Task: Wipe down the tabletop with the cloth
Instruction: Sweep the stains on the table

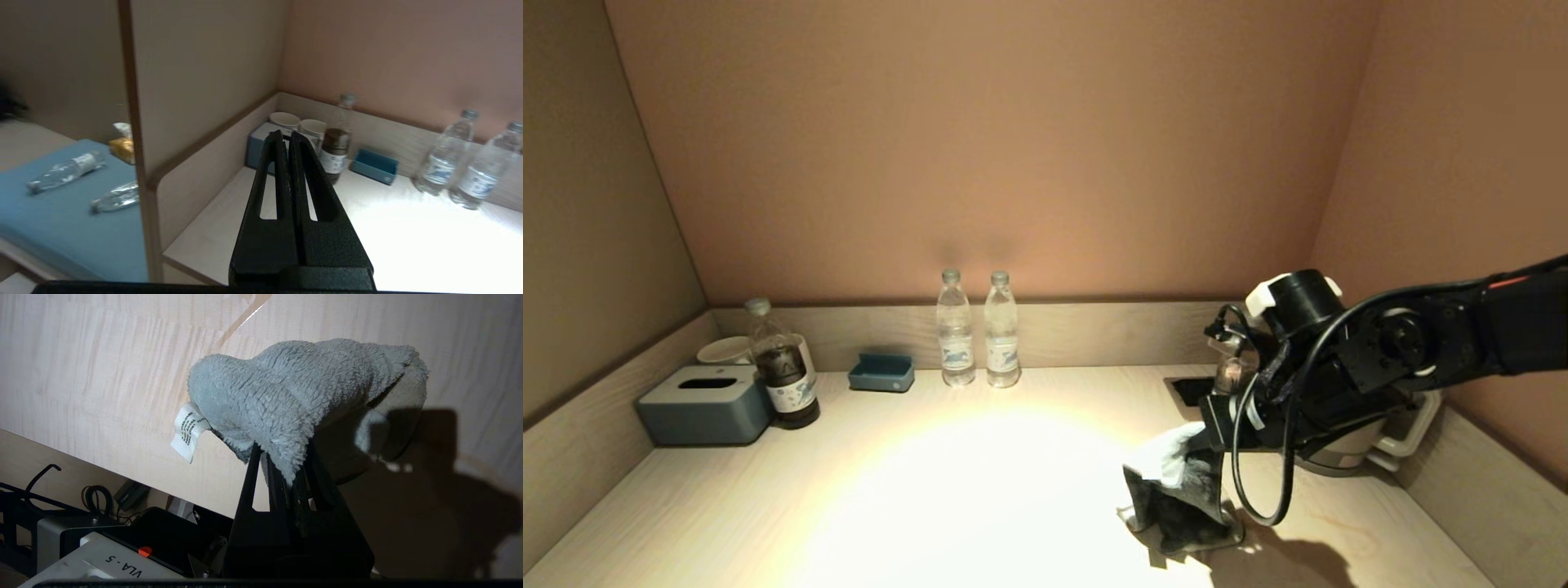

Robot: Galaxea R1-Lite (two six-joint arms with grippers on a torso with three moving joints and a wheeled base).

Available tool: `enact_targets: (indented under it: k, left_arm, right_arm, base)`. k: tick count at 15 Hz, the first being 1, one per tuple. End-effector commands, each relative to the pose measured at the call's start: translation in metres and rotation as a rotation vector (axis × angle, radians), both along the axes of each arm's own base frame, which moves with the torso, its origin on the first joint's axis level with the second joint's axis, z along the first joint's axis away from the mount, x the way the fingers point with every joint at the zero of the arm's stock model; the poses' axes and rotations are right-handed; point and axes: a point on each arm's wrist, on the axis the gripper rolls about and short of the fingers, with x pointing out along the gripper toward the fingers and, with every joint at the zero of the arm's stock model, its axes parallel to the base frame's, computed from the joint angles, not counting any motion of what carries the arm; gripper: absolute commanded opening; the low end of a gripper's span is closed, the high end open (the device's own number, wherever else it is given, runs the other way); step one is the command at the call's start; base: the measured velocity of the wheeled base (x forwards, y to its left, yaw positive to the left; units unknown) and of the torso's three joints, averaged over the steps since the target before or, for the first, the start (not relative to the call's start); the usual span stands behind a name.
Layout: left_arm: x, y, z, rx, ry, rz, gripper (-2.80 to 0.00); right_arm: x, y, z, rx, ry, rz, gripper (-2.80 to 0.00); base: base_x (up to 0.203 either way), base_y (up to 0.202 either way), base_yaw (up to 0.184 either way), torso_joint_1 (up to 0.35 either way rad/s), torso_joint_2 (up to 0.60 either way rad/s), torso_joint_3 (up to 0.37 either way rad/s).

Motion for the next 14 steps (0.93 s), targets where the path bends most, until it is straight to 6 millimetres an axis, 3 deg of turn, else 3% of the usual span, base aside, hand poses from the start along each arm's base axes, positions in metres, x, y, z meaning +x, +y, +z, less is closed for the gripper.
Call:
enact_targets:
  k: [1,6,11,14]
  left_arm:
    - [-0.007,-0.002,-0.017,0.017,-0.017,-0.02,-2.8]
    - [-0.013,-0.007,-0.057,0.075,-0.035,-0.256,-2.8]
    - [0.006,-0.009,-0.093,0.127,-0.006,-0.338,-2.8]
    - [0.011,-0.01,-0.11,0.124,0.057,-0.363,-2.8]
  right_arm:
    - [0.0,0.004,-0.003,0.001,0.01,0.01,-2.8]
    - [-0.001,0.005,0.001,-0.002,-0.005,0.012,-2.8]
    - [0.005,0.009,0.012,-0.005,-0.036,-0.057,-2.8]
    - [0.001,0.029,0.013,-0.079,-0.062,-0.053,-2.8]
  base:
    - [0.0,0.0,0.0,0.0,0.0,0.0]
    - [0.0,0.0,0.0,0.0,0.0,0.0]
    - [0.0,0.0,0.0,0.0,0.0,0.0]
    - [0.0,0.0,0.0,0.0,0.0,0.0]
